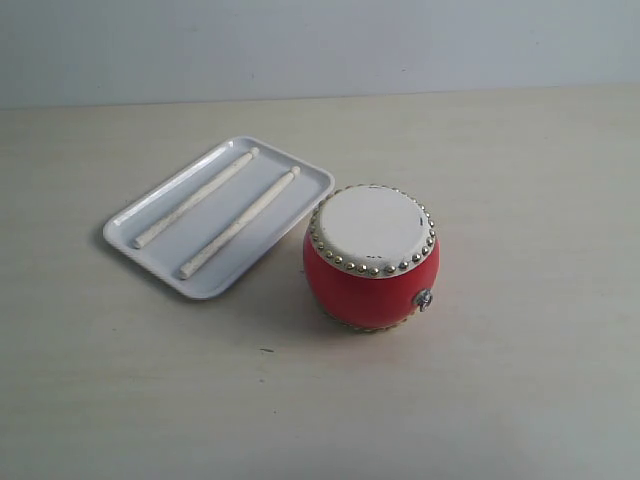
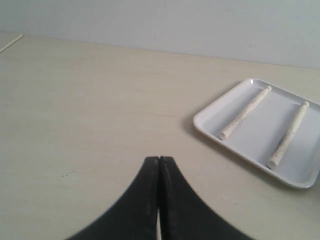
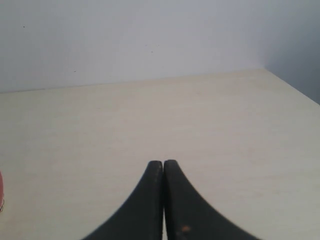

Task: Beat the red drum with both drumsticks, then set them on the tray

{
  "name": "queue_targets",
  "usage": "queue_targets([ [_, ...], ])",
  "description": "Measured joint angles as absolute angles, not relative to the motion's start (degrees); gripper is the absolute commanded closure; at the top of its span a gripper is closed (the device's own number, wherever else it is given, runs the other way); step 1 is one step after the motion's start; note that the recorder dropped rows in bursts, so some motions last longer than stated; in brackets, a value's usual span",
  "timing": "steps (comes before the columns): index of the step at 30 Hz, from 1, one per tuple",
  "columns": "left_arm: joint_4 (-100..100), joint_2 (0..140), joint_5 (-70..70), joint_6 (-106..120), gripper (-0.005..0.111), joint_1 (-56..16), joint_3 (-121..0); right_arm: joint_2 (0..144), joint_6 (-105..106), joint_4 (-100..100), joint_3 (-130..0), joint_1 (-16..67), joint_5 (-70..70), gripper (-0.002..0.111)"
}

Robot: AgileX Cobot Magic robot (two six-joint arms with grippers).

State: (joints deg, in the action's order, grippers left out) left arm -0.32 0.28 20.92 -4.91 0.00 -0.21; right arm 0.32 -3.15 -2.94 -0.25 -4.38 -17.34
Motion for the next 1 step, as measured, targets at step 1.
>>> queue_targets([
  [1, -0.32, 0.28, 20.92, -4.91, 0.107, 0.0, -0.21, 0.32, -3.15, -2.94, -0.25, -4.38, -17.34, 0.108],
])
